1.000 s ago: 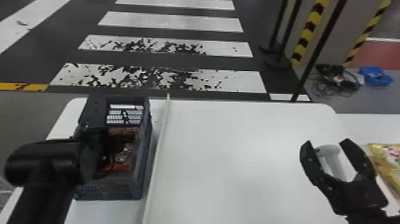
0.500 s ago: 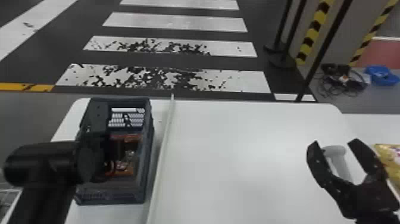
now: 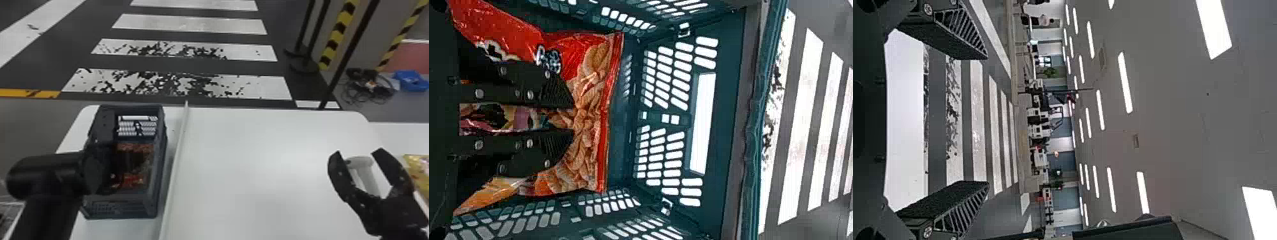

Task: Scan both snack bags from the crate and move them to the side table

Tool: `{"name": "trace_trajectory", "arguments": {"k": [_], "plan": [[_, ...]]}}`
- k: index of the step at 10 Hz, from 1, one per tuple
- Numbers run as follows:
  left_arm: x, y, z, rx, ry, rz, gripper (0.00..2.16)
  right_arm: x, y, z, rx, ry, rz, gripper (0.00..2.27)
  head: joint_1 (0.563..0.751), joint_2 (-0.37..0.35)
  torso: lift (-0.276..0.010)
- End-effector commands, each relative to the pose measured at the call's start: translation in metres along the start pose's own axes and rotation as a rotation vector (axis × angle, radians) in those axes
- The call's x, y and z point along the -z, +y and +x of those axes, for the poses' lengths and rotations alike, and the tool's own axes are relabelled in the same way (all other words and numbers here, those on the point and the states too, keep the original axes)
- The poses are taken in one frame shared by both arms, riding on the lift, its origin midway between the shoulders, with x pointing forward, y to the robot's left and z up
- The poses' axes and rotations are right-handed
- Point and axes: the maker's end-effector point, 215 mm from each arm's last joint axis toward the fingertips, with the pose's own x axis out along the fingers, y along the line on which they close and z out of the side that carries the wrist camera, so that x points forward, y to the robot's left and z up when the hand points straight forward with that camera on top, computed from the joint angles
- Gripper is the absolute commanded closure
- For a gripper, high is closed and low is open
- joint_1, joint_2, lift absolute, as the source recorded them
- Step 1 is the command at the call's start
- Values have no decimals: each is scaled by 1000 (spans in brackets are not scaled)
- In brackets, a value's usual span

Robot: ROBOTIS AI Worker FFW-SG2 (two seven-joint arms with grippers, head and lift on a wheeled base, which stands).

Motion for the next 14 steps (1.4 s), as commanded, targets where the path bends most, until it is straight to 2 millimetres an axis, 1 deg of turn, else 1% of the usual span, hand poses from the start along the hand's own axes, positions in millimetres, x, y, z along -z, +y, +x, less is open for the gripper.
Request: {"name": "trace_trajectory", "arguments": {"k": [1,2,3,5,6,7,10,11,12,14], "plan": [[6,5,4,-3,-19,-12,1916,-2,1,-1,-1,-8,1,107,695,-41,-95],[8,9,3,-6,-25,-20,1973,-3,1,-1,1,-13,3,110,695,-40,-95],[2,11,-4,-14,-62,-17,2027,-2,3,-2,0,-11,5,110,695,-36,-95],[-25,9,-30,-31,-150,-1,2027,-4,4,-5,2,-17,6,113,695,-23,-95],[-36,7,-43,-34,-187,7,2030,-7,4,-6,3,-29,4,113,695,-20,-95],[-43,3,-52,-36,-213,20,2030,-9,5,-8,4,-34,4,113,695,-20,-95],[-56,-5,-74,-32,-278,30,2054,-14,4,-11,8,-50,0,113,695,-31,-95],[-63,-7,-84,-35,-315,32,2054,-15,4,-12,11,-52,2,110,695,-34,-95],[-64,-10,-90,-39,-333,40,2061,-15,5,-12,11,-55,3,107,695,-35,-95],[-69,-17,-110,-50,-394,44,2061,-18,6,-12,13,-69,5,103,695,-39,-95]]}}
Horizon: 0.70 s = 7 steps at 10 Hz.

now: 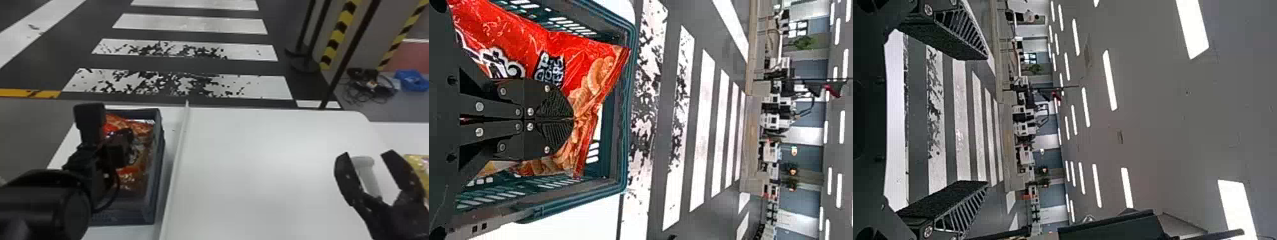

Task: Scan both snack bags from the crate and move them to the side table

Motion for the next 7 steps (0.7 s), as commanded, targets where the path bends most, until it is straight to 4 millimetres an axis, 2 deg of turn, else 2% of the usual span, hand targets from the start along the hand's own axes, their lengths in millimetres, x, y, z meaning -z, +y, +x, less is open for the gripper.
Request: {"name": "trace_trajectory", "arguments": {"k": [1,3,7], "plan": [[-8,0,-11,-24,-34,14,2061,-3,2,0,-3,-10,1,103,695,-42,-95],[-29,9,-23,-64,-83,49,2061,-4,1,0,-1,-17,11,103,695,-39,-95],[-51,13,-44,-97,-132,85,2061,-5,2,0,-6,-19,18,103,695,-24,-95]]}}
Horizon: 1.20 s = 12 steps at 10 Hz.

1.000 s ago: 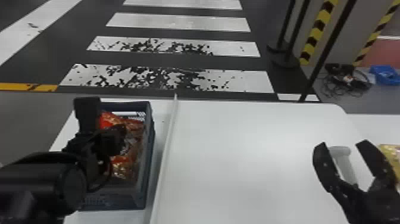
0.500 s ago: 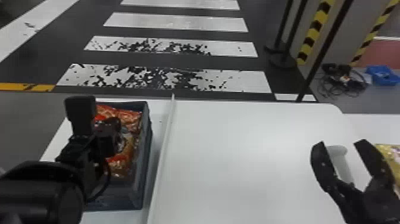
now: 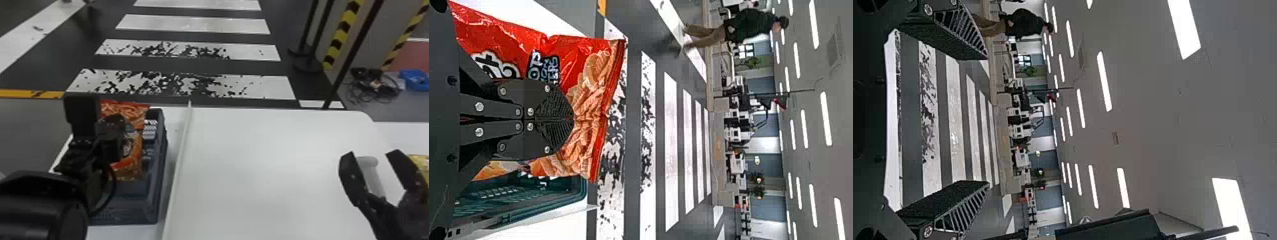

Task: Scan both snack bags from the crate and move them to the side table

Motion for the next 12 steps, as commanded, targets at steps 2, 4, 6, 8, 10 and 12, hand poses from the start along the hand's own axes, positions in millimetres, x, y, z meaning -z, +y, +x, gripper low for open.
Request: {"name": "trace_trajectory", "arguments": {"k": [2,4,6,8,10,12], "plan": [[-27,-2,-17,8,-55,-3,2061,-2,-1,0,1,-6,1,103,695,-25,-95],[-48,-4,-32,15,-91,0,2061,-2,-1,0,2,-6,1,103,695,-32,-95],[-47,-3,-32,12,-91,-1,2054,-3,-1,0,0,-10,-1,103,695,-38,-95],[-27,0,-24,-15,-47,-8,1825,-3,0,1,-1,-11,0,97,695,-37,-95],[-5,1,-19,-12,21,-21,667,-2,-1,1,-1,-9,-1,90,695,-28,-95],[22,2,-28,-6,132,-10,90,-1,-1,-1,-1,-5,-1,90,695,-28,-95]]}}
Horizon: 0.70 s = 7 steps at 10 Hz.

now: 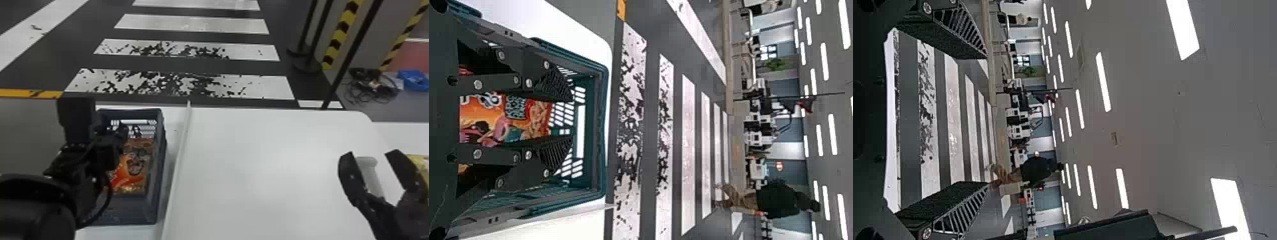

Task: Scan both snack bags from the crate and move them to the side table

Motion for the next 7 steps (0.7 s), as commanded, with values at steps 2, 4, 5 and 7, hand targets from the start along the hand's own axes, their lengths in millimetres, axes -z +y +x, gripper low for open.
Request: {"name": "trace_trajectory", "arguments": {"k": [2,4,5,7], "plan": [[31,5,-13,3,135,19,90,2,0,-1,0,3,1,87,695,-28,-95],[47,1,-16,30,211,33,90,5,0,-3,2,9,5,90,695,-27,-95],[51,2,-13,29,239,41,90,6,1,-3,0,10,9,93,695,-28,-95],[53,11,3,12,257,46,93,2,1,-7,0,0,7,93,695,-25,-95]]}}
